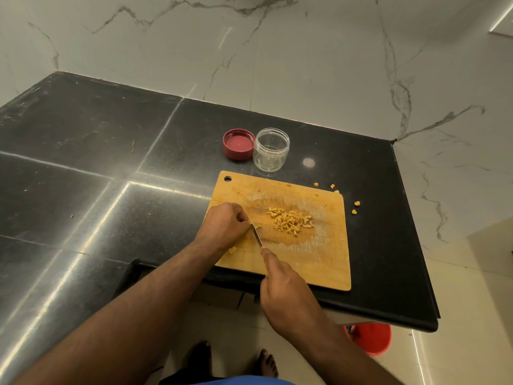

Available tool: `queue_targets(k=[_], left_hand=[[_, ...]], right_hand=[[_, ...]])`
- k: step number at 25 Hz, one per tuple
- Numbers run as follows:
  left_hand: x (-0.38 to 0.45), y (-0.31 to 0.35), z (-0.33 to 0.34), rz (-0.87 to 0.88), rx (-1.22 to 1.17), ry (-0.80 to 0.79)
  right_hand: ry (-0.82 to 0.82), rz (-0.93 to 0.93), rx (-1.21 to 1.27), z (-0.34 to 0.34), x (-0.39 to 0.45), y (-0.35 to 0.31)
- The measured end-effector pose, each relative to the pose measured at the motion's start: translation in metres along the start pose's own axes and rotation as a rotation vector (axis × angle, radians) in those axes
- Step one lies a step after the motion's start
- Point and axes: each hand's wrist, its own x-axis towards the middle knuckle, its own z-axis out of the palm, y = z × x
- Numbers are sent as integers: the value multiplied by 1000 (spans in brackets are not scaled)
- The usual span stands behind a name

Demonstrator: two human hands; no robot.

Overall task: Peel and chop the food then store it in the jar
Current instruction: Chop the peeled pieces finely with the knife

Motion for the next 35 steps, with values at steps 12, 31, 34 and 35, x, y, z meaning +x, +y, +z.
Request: queue_targets(k=[12,31,34,35], left_hand=[[-2,-2,-3,-4,20,7],[-2,-5,-1,-19,-3,13],[-1,-6,0,-22,-9,20],[-2,-6,-1,-22,-15,19]], right_hand=[[37,-25,4,-1,13,-1],[39,-16,52,-5,3,-1],[30,-27,16,-2,12,-4],[25,-26,6,-1,15,-5]])
